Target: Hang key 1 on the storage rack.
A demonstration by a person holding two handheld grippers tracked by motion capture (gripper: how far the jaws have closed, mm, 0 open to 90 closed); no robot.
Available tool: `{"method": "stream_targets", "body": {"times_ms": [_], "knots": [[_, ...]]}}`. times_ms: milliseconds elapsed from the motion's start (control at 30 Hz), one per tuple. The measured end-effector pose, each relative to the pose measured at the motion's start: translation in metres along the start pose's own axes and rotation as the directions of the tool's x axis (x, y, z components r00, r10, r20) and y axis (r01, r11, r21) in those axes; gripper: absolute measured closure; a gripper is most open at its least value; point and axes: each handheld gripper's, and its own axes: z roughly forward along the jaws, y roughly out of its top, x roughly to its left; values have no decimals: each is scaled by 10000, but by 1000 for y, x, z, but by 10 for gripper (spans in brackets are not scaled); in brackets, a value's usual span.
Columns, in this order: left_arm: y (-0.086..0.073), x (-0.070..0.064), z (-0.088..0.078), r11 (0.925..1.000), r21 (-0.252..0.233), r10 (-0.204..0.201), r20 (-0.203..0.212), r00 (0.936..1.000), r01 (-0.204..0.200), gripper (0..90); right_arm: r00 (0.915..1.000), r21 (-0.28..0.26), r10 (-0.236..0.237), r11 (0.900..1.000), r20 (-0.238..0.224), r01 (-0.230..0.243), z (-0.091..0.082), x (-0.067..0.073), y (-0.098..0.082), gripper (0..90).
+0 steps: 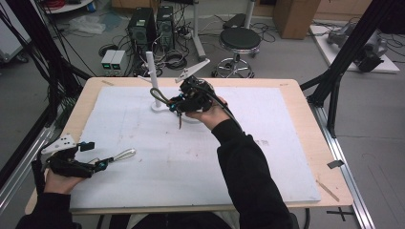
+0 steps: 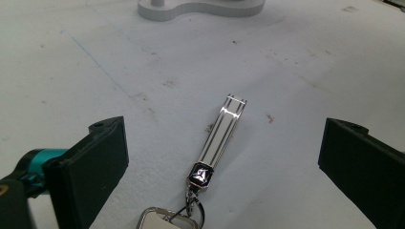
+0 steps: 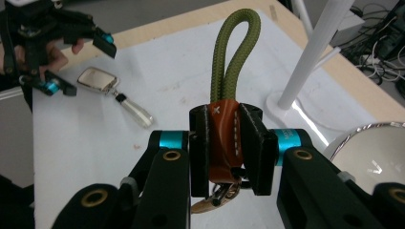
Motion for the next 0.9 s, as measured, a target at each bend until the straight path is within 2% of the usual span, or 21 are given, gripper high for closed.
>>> {"method": "stream_targets", "body": {"times_ms": [333, 367, 433, 633, 800, 900], "knots": [[0, 1, 0, 10000, -73, -47, 66, 10000, 48, 35, 9999, 24, 160, 9999, -53, -160, 10, -14, 27, 747], [0, 1, 0, 9999, -93, -58, 72, 10000, 59, 34, 10000, 123, 60, 9999, 48, -61, 13, -16, 34, 748], [0, 2, 0, 9999, -117, -49, 94, 9999, 50, 34, 10000, 133, 85, 9999, 11, -85, 16, -19, 40, 747], [0, 2, 1, 10000, -65, 12, 138, 9999, -11, 35, 9993, 202, 170, 9996, 334, -177, 21, -29, 56, 747], [0, 2, 1, 10000, -68, 1, 124, 9999, 0, 35, 9975, 360, 287, 9989, 649, -311, 31, -37, 61, 747], [0, 2, 1, 10000, -70, 4, 126, 9999, -3, 35, 9962, 720, 354, 9966, 790, -411, 43, -41, 59, 747]]}}
